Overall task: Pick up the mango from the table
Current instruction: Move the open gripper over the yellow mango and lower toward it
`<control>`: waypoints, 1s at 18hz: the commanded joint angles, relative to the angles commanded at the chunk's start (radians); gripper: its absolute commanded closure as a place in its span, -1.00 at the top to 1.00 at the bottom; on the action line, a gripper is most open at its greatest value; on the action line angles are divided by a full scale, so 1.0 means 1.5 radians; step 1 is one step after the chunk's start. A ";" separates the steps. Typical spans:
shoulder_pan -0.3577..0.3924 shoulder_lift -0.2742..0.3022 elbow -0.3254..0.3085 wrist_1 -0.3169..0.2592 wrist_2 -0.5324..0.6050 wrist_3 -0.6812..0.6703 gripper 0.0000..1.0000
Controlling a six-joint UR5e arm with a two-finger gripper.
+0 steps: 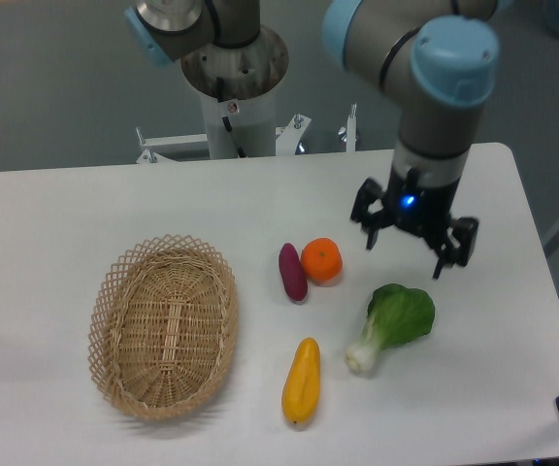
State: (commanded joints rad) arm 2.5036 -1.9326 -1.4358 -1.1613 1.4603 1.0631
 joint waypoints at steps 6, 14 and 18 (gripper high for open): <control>-0.035 -0.056 -0.020 0.059 -0.001 -0.164 1.00; -0.060 -0.136 -0.019 0.201 -0.005 -0.244 1.00; -0.074 -0.149 -0.021 0.234 -0.002 -0.279 1.00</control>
State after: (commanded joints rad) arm 2.3930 -2.1568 -1.4680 -0.8100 1.4573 0.6446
